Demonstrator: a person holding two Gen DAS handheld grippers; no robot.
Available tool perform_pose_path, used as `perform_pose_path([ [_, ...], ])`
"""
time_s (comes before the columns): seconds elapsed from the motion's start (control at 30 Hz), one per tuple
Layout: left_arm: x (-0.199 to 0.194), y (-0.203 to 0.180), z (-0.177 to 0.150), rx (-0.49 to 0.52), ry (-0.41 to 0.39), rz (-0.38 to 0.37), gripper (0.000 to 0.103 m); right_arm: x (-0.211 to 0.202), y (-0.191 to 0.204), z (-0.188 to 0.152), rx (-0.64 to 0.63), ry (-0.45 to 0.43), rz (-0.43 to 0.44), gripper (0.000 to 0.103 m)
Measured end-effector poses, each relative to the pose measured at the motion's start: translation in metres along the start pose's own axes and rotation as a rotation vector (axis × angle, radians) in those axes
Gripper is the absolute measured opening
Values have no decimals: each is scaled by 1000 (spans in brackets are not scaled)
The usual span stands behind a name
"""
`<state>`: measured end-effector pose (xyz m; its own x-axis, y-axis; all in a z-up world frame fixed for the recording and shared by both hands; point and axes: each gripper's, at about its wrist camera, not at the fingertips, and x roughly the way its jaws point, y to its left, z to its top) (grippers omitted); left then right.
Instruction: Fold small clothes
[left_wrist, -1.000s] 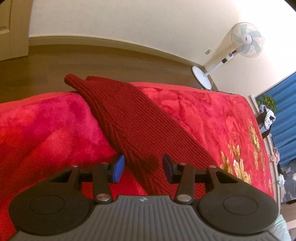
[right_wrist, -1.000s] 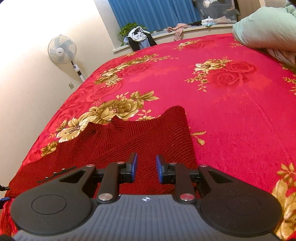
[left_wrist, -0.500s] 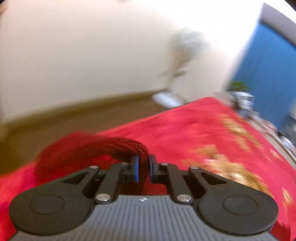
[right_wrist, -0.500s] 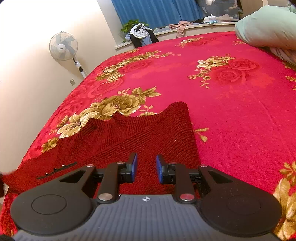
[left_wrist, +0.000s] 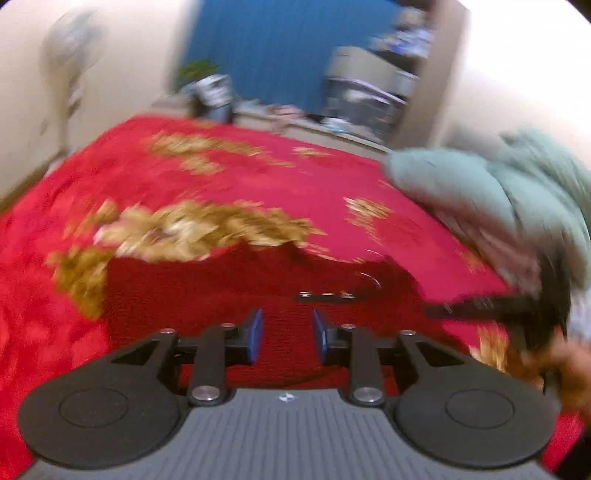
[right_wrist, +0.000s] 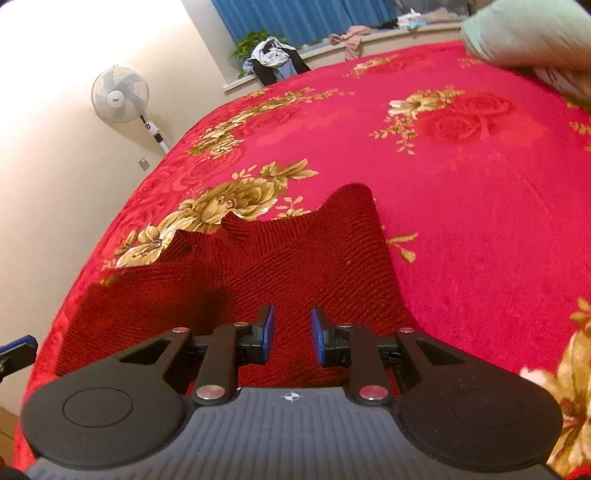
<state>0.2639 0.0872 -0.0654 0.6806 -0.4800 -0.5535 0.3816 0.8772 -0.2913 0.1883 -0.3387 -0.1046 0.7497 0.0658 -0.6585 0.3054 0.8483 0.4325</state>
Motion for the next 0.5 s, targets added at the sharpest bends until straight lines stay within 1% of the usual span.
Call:
perform_pose_path([
  [0.07, 5, 21, 0, -87, 27, 65, 33, 3, -1, -2, 16, 15, 17, 24],
  [0.1, 9, 30, 0, -109, 47, 124, 37, 5, -1, -3, 20, 24, 27, 24],
  [0.17, 13, 46, -2, -143, 86, 260, 46, 9, -1, -5, 35, 39, 44, 29],
  [0.2, 13, 56, -3, -180, 92, 290, 49, 11, -3, -5, 54, 50, 56, 31],
  [0.23, 13, 66, -5, -224, 99, 299, 49, 14, -5, -7, 78, 63, 66, 34],
  [0.3, 14, 87, 1, -301, 111, 311, 49, 20, -10, -10, 115, 88, 78, 35],
  [0.33, 13, 92, 0, -324, 114, 317, 49, 24, -12, -11, 136, 98, 84, 35],
  [0.4, 12, 95, 0, -339, 111, 317, 49, 29, -19, -12, 188, 107, 84, 35],
  [0.5, 12, 89, 1, -311, 100, 302, 49, 31, -25, -10, 236, 109, 86, 35],
])
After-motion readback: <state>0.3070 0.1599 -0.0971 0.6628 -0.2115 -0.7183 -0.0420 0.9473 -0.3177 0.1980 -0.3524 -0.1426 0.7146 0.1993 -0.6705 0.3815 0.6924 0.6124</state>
